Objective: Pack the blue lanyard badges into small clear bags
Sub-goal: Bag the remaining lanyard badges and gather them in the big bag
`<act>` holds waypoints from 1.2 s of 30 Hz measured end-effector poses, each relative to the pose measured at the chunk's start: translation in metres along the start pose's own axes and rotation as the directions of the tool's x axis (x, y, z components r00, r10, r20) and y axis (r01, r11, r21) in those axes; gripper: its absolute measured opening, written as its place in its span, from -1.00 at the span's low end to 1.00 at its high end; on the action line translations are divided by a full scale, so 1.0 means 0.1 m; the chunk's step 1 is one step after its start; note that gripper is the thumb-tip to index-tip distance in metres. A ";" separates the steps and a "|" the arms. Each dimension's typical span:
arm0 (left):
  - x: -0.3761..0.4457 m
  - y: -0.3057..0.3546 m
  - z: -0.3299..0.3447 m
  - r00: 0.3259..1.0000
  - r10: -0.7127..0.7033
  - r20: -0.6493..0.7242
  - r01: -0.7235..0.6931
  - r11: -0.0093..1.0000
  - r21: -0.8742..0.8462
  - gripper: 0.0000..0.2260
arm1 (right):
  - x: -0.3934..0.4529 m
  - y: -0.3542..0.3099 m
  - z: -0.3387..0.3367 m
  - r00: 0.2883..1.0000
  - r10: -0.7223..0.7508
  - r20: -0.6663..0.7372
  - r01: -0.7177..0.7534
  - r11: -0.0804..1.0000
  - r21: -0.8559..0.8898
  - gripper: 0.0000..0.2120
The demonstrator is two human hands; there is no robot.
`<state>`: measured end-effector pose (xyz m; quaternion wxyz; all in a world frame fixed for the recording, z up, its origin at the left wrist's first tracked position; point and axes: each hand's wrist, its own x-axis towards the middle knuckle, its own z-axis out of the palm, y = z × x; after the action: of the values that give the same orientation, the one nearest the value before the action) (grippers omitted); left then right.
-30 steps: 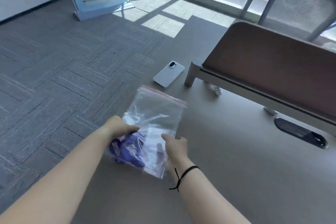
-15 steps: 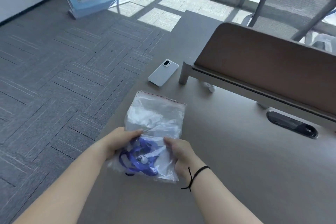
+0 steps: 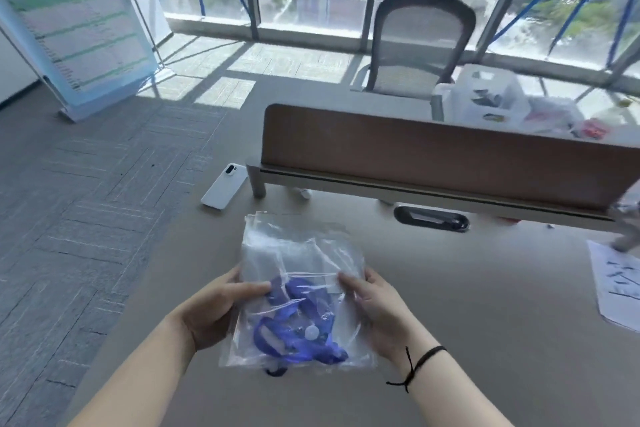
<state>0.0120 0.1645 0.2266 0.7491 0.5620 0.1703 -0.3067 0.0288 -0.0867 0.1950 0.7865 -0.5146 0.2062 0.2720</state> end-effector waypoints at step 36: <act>1.01 -0.70 4.62 0.988 -0.014 0.156 -0.072 0.844 0.531 -0.24 | -2.15 -1.27 -4.19 0.976 -0.188 -0.107 0.202 0.969 0.142 -0.41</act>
<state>0.0015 -0.3121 0.2580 0.5781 0.7257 0.0112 -0.3728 -0.0738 -0.5602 0.2522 0.8359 -0.4830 0.2112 0.1527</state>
